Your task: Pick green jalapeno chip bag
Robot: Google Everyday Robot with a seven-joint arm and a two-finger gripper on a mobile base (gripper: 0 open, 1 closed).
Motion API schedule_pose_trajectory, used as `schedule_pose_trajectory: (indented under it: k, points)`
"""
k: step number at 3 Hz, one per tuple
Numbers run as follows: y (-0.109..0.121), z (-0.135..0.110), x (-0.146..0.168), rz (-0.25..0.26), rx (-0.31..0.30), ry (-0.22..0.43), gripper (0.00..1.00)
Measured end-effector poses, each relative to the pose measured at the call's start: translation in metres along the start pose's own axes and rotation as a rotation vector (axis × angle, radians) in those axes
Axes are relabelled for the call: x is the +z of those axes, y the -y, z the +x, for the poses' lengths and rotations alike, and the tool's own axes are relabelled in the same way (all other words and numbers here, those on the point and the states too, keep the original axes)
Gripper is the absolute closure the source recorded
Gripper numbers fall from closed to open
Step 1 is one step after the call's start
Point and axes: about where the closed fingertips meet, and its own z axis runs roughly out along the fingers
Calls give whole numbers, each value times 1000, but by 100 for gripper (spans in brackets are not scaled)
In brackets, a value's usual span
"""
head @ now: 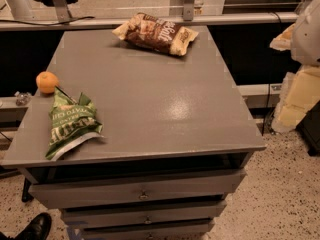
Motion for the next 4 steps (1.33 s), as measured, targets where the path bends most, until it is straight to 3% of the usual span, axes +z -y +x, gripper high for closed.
schedule_pose_trajectory:
  k: [1, 2, 3, 4]
  points:
    - [0, 0, 0, 0, 0, 0, 0]
    - [1, -8, 3, 2, 2, 55, 0]
    - [-5, -39, 21, -14, 10, 162, 0]
    - [-8, -101, 54, -48, 37, 365, 0]
